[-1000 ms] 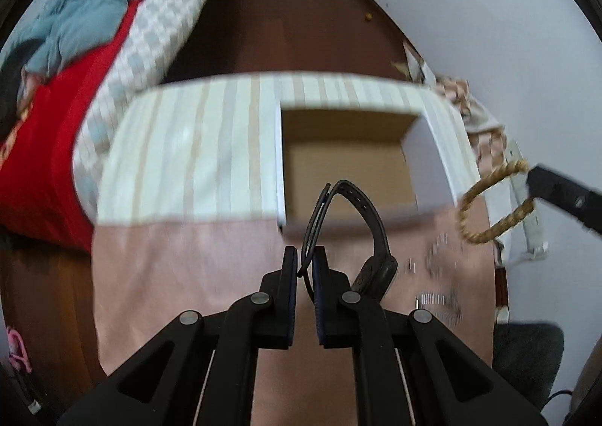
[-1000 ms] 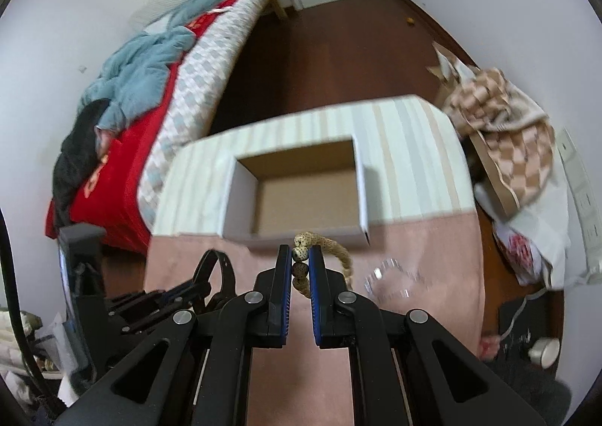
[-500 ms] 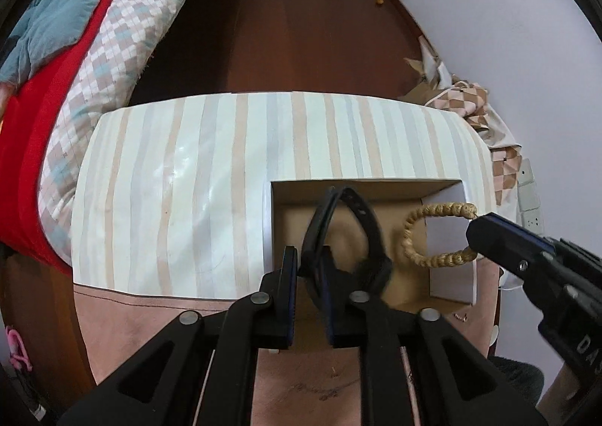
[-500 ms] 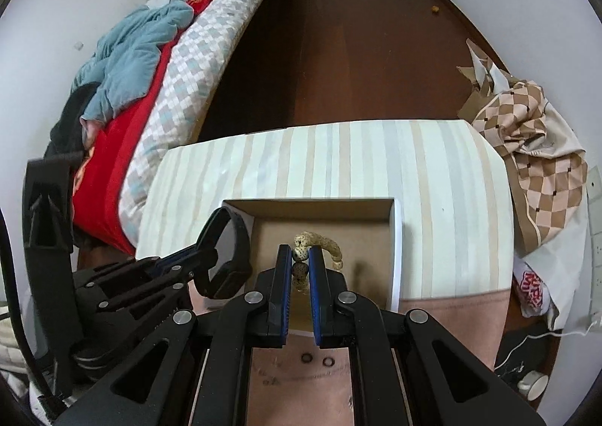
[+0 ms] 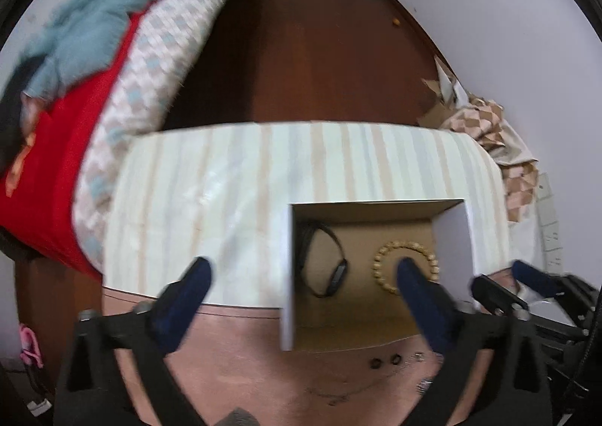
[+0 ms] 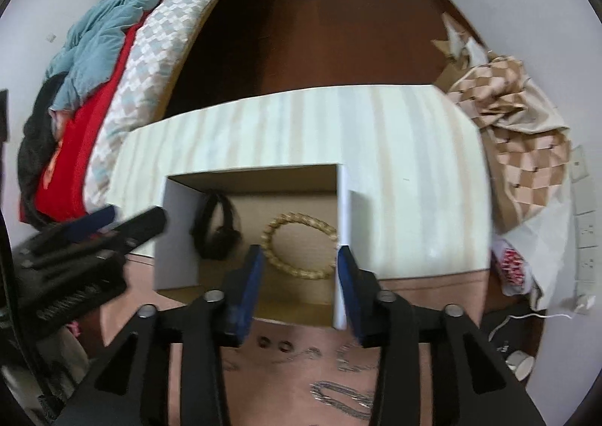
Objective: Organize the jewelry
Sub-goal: 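Carry the watch band into the box with the left tool while the right tool drops the bead bracelet in, then open both tools and lift them out of the box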
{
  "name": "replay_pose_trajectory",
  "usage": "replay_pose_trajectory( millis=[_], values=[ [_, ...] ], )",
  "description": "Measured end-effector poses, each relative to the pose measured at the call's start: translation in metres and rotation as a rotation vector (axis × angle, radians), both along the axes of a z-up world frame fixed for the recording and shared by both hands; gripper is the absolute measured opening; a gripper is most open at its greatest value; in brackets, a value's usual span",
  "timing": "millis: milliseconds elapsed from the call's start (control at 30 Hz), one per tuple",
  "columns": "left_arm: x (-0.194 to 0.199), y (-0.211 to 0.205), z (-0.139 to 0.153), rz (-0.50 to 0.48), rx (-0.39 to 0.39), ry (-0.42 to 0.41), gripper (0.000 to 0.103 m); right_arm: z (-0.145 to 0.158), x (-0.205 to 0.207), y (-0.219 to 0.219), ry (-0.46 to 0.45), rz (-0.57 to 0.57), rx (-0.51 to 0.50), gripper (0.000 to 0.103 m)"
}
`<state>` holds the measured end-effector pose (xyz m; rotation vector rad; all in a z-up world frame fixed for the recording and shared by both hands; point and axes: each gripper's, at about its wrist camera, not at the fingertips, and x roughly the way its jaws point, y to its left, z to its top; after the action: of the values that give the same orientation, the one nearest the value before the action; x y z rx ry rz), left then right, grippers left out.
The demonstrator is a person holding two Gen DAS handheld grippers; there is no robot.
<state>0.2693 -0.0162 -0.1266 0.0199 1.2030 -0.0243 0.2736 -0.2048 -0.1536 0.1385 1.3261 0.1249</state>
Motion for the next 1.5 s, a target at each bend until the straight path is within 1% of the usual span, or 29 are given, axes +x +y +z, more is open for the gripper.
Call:
replay_pose_trajectory(
  millis=[33, 67, 100, 133, 167, 267, 367, 533, 700, 800, 967, 1067, 1233, 1333, 1400, 1500],
  values=[
    [-0.006, 0.002, 0.0, 0.011, 0.019, -0.017, 0.103, 0.0, -0.006, 0.0, -0.015, -0.001, -0.036, 0.066],
    [-0.009, 0.004, 0.0, 0.019, 0.03, -0.028, 0.103, 0.0, -0.009, -0.001, -0.023, -0.002, -0.063, 0.078],
    [-0.013, 0.006, -0.001, 0.026, 0.045, -0.038, 0.103, -0.002, -0.014, 0.0, -0.028, -0.005, -0.095, 0.084],
    [-0.018, 0.007, -0.003, 0.036, 0.058, -0.044, 0.103, -0.004, -0.018, 0.002, -0.033, -0.004, -0.116, 0.093],
    [-0.022, 0.009, -0.005, 0.043, 0.062, -0.048, 0.103, -0.005, -0.02, 0.002, -0.037, -0.004, -0.125, 0.096],
    [-0.031, 0.011, -0.009, 0.05, 0.079, -0.055, 0.103, -0.009, -0.031, 0.003, -0.056, -0.008, -0.162, 0.096],
    [-0.038, 0.013, -0.01, 0.064, 0.067, -0.05, 0.103, -0.008, -0.039, 0.005, -0.07, -0.008, -0.185, 0.097],
    [-0.052, 0.011, -0.004, 0.071, 0.064, -0.063, 0.103, 0.005, -0.052, 0.006, -0.108, -0.017, -0.211, 0.097],
    [-0.071, 0.01, 0.014, 0.08, 0.071, -0.104, 0.103, 0.029, -0.065, 0.006, -0.165, -0.032, -0.23, 0.097],
    [-0.085, 0.01, 0.029, 0.082, 0.074, -0.142, 0.103, 0.047, -0.077, 0.006, -0.205, -0.035, -0.243, 0.097],
    [-0.108, 0.011, 0.055, 0.087, 0.055, -0.194, 0.103, 0.081, -0.102, 0.005, -0.28, -0.046, -0.249, 0.097],
    [-0.124, 0.011, 0.071, 0.082, 0.056, -0.233, 0.103, 0.102, -0.118, 0.004, -0.32, -0.054, -0.248, 0.097],
    [-0.145, 0.009, 0.092, 0.078, 0.042, -0.273, 0.103, 0.13, -0.145, 0.003, -0.376, -0.063, -0.252, 0.097],
    [-0.156, 0.01, 0.103, 0.091, 0.027, -0.289, 0.103, 0.143, -0.158, 0.004, -0.399, -0.064, -0.238, 0.097],
    [-0.161, 0.01, 0.108, 0.084, 0.013, -0.315, 0.103, 0.149, -0.165, 0.003, -0.407, -0.067, -0.221, 0.097],
    [-0.171, 0.011, 0.106, 0.1, 0.051, -0.353, 0.103, 0.15, -0.174, -0.004, -0.399, -0.086, -0.19, 0.097]
  ],
)
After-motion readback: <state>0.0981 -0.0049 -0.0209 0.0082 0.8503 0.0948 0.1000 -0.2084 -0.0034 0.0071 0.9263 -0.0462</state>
